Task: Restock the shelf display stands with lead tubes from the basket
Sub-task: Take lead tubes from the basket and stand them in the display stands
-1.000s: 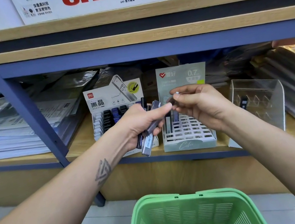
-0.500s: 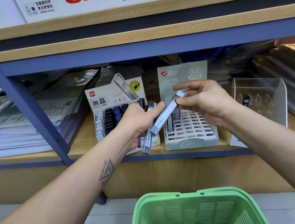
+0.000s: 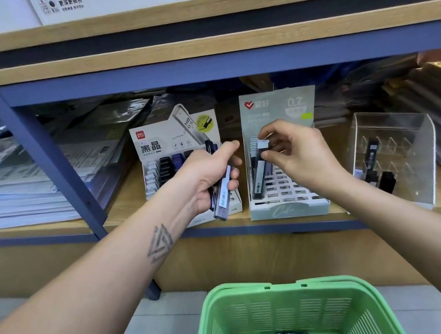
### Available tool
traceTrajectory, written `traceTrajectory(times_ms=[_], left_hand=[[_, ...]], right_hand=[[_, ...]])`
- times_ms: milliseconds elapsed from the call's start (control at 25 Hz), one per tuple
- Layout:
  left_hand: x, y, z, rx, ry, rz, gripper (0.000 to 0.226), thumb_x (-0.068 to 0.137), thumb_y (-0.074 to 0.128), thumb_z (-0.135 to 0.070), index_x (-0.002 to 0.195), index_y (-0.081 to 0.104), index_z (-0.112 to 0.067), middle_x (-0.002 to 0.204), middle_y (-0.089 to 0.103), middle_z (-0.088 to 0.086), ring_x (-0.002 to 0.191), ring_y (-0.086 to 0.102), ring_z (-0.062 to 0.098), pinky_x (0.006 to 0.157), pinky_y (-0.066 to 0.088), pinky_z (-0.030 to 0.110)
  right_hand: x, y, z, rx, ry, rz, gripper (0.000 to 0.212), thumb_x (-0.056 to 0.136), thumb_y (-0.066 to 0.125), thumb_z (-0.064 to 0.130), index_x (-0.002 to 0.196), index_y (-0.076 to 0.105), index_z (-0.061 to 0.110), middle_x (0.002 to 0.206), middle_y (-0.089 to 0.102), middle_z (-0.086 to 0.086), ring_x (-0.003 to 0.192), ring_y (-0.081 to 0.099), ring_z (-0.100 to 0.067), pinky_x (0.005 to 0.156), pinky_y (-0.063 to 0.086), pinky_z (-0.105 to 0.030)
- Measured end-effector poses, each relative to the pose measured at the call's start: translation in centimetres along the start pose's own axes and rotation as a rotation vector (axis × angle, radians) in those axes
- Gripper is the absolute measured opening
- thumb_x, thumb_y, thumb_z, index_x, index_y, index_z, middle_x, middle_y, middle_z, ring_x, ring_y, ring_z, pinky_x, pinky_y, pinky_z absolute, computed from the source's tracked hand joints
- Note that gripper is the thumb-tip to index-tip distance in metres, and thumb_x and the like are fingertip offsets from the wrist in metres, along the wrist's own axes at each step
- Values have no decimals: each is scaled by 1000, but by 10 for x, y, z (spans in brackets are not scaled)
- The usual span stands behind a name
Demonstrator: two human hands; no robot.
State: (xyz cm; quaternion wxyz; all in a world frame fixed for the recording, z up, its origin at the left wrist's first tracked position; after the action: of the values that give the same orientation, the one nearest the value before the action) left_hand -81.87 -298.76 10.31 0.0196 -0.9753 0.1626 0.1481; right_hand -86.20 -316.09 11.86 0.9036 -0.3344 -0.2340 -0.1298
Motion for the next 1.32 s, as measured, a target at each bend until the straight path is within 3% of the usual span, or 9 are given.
traceTrajectory(times_ms=[240,560,800,1000,1160,1320], left_hand=[[-2,-1,0,-19,-7,3,24,98,62,-28,88,58,-6,55,55,7,42,48,18,38,36,20],[-4,-3,-2,25,40,11,22,100,60,-24,95,66,-3,66,69,10,53,64,16,36,28,17],[-1,-5,-4,41,55,-72,21,94,67,-26,89,73,-7,61,52,5,39,39,10,35,26,17],[2,-7,-2,43,59,-84,22,93,68,-28,88,74,-7,62,49,4,44,37,12,36,27,19],[5,-8,-2,24,64,-89,22,93,68,-27,87,74,-7,63,50,4,46,38,12,38,26,20],[4,-6,-3,9,76,-83,21,93,67,-26,86,74,-7,62,51,4,47,39,12,43,25,23]], right_hand=[[-1,1,-1,-13,-20,-5,28,88,75,5,103,64,26,89,67,9,88,67,-6,78,54,-15],[-3,10,-3,-91,-49,56,21,91,72,7,108,70,19,90,68,1,85,66,-10,79,56,-23],[-4,12,3,-156,-126,34,17,90,73,6,105,72,14,91,71,-1,86,67,-15,81,57,-31],[-1,12,2,-186,-92,75,15,92,70,9,105,73,14,94,73,1,88,67,-14,83,56,-30],[-3,9,3,-196,-94,31,10,92,72,15,102,73,15,89,72,1,83,67,-15,78,57,-34],[-3,11,4,-295,-166,1,15,91,73,15,106,76,17,96,73,0,86,67,-17,78,57,-39]])
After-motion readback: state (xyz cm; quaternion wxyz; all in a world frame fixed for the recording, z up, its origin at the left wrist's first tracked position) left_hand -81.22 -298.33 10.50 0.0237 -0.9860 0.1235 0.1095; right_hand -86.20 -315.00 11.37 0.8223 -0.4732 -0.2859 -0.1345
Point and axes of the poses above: each hand's wrist, its own x-axis towards the middle knuckle, its own y-axis out of the palm, z = x × y, the point moved 5 cm from there along x, towards the middle knuckle
